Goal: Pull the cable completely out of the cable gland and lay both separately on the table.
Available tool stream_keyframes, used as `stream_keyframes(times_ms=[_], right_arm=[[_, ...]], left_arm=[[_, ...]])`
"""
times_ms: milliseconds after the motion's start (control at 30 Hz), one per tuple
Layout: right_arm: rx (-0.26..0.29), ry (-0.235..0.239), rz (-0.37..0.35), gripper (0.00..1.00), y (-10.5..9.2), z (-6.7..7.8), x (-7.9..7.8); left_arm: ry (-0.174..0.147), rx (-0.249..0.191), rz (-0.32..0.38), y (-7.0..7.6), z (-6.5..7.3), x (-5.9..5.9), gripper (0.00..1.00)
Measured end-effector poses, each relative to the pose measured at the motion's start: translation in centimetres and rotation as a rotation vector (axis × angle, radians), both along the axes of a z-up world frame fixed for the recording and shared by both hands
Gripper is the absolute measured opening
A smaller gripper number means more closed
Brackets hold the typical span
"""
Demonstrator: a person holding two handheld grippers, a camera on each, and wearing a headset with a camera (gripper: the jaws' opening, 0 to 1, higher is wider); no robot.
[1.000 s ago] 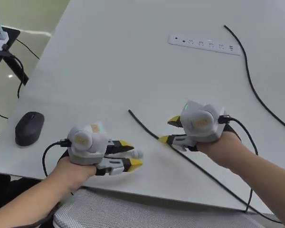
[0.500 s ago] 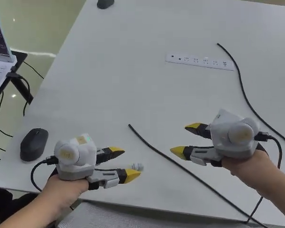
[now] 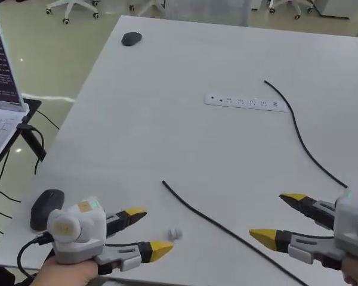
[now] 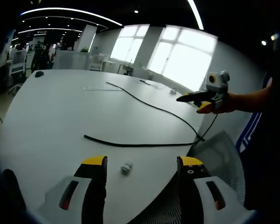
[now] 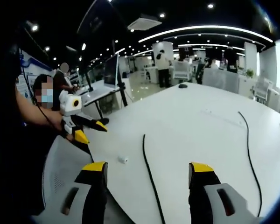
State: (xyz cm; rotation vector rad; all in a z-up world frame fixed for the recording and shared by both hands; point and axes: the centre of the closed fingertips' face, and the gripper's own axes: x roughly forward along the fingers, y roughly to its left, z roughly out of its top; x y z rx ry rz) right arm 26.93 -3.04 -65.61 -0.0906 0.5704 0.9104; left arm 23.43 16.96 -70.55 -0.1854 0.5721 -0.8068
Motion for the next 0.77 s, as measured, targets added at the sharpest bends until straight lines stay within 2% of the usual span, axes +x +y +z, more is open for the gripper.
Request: stream_keyframes(times_ms=[100, 200, 267, 333, 367, 400, 433, 567, 633, 667, 767], right_arm=[[0.034, 0.013, -0.080, 0.74, -1.8, 0.5, -1.1], [0.048, 0.005, -0.116, 0.77, -2.9, 0.6, -2.0], [0.061, 0.015, -0.139, 0.78, -3.7, 0.3, -2.8], [0.062, 0.001, -0.139, 0.80, -4.1, 0.2, -3.4], [0.061, 0.004, -0.139, 0.82, -4.2, 0.1, -3.6], [0.055, 0.008, -0.136, 0.83, -4.4, 0.0, -3.9], [0.050, 0.007, -0.135, 0.84, -4.5, -0.1, -4.0], [0.040, -0.002, -0.130, 0.89, -4.9, 0.0, -4.4], [0.051, 0.006, -0.141, 0.93, -5.2, -0.1, -4.5], [0.051, 0.017, -0.143, 0.94, -5.4, -0.5, -4.6], [0.053, 0.020, -0.141, 0.97, -5.6, -0.8, -4.6]], left_arm=[[-0.011, 0.023, 0.004, 0.2, 0.6, -0.7, 0.63], [-0.024, 0.032, 0.007, 0.6, 1.2, -1.2, 0.65], [-0.029, 0.024, 0.021, 0.9, 1.6, -1.3, 0.69], [-0.014, -0.004, 0.042, 1.1, 2.2, -1.4, 0.73], [-0.017, 0.007, 0.040, 1.2, 2.2, -1.5, 0.73], [-0.040, 0.046, 0.033, 1.5, 2.3, -1.5, 0.73], [-0.056, 0.060, 0.025, 1.5, 2.5, -1.5, 0.74], [-0.076, 0.096, 0.016, 1.7, 2.8, -1.6, 0.78], [-0.087, 0.128, 0.009, 1.9, 2.7, -1.6, 0.80], [-0.086, 0.148, 0.003, 2.0, 2.5, -1.6, 0.81], [-0.068, 0.151, 0.014, 2.2, 2.4, -1.5, 0.84]])
